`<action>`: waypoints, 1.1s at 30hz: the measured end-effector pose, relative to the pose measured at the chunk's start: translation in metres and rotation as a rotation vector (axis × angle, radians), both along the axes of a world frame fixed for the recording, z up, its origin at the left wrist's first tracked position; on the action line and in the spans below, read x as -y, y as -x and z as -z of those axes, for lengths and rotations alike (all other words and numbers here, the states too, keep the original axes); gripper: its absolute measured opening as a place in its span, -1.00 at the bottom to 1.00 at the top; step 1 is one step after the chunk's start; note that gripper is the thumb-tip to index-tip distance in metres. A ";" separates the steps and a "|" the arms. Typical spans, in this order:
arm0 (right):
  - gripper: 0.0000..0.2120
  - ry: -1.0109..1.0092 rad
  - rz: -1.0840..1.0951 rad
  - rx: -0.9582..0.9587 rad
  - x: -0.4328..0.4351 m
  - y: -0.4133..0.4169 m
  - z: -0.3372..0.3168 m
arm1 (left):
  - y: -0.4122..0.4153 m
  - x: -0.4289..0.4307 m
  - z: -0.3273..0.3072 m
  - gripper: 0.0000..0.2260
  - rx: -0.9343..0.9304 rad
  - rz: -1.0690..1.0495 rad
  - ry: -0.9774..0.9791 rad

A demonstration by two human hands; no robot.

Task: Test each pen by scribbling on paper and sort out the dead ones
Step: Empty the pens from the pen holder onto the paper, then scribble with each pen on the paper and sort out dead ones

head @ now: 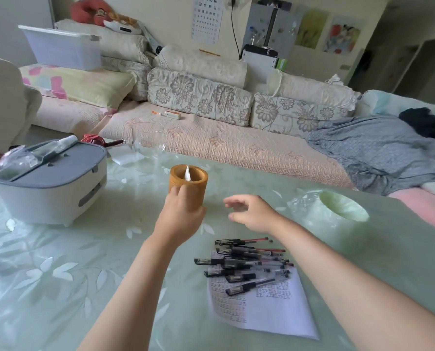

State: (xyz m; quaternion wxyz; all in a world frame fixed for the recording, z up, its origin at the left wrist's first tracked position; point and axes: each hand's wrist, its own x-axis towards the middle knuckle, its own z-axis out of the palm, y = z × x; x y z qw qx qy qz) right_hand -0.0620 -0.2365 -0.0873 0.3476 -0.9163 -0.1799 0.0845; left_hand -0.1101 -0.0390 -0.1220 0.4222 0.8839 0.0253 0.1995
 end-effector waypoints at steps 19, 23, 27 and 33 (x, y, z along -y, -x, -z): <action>0.17 0.690 -0.279 0.013 0.056 0.062 0.028 | 0.032 0.034 0.008 -0.86 -0.489 0.402 -0.408; 0.13 0.703 -0.288 0.069 0.055 0.059 0.029 | 0.029 0.046 0.005 -0.86 -0.316 0.407 -0.384; -0.12 0.718 -0.283 0.197 0.056 0.052 0.037 | 0.030 0.050 0.012 -0.41 -0.259 0.413 -0.453; -0.53 0.757 -0.279 0.292 0.051 0.048 0.041 | 0.032 0.057 0.022 -0.11 -0.413 0.455 -0.581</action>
